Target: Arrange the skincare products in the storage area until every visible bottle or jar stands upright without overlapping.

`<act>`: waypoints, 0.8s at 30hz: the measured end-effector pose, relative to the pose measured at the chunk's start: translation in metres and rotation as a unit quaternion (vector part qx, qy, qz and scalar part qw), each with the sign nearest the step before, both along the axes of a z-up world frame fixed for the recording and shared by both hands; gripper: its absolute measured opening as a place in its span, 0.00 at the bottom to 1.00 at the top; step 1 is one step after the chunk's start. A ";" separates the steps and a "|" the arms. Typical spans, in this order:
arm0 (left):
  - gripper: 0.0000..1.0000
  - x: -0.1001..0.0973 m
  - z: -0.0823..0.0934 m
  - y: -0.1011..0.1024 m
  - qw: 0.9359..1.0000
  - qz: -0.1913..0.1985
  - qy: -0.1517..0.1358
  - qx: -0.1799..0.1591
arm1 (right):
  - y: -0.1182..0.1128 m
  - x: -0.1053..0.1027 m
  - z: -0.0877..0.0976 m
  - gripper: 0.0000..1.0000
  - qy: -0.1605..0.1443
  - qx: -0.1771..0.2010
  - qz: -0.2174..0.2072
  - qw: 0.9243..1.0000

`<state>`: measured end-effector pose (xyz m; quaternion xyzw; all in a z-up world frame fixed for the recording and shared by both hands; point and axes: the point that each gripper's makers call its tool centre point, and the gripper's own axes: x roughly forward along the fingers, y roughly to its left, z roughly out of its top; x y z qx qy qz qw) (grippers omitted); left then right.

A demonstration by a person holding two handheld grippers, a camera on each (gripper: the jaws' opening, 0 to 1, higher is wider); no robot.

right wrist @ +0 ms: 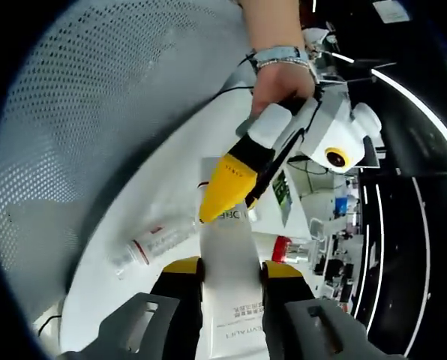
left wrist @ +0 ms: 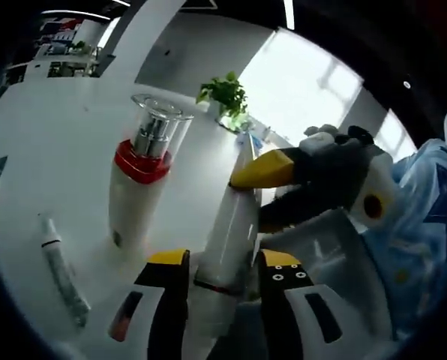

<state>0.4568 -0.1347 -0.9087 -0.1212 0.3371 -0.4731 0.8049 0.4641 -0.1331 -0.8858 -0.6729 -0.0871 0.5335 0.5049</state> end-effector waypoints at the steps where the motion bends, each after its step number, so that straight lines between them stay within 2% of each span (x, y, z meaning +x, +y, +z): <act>1: 0.32 0.000 0.001 0.000 1.000 -0.001 0.002 -0.003 | 0.003 -0.002 0.000 0.25 0.001 0.000 0.006 1.000; 5: 0.27 -0.006 0.002 -0.002 1.000 -0.017 0.004 -0.002 | 0.008 -0.002 -0.002 0.25 -0.015 -0.015 0.027 0.999; 8: 0.25 -0.012 0.005 -0.006 0.999 -0.037 -0.019 0.009 | 0.009 -0.003 -0.004 0.26 -0.010 -0.018 0.034 0.999; 10: 0.23 -0.012 0.009 -0.008 0.999 -0.038 -0.034 0.011 | 0.009 -0.001 -0.004 0.26 -0.018 -0.020 0.035 0.999; 15: 0.19 -0.006 0.016 -0.004 0.999 -0.029 -0.037 0.002 | 0.011 0.003 0.002 0.28 -0.020 0.004 0.026 0.999; 20: 0.17 -0.002 0.021 0.000 0.999 -0.017 -0.045 -0.001 | 0.016 0.005 0.007 0.29 -0.044 0.028 0.033 0.998; 24: 0.16 -0.001 0.025 -0.001 0.999 -0.016 -0.043 -0.014 | 0.016 0.005 0.013 0.29 -0.043 0.061 0.025 0.997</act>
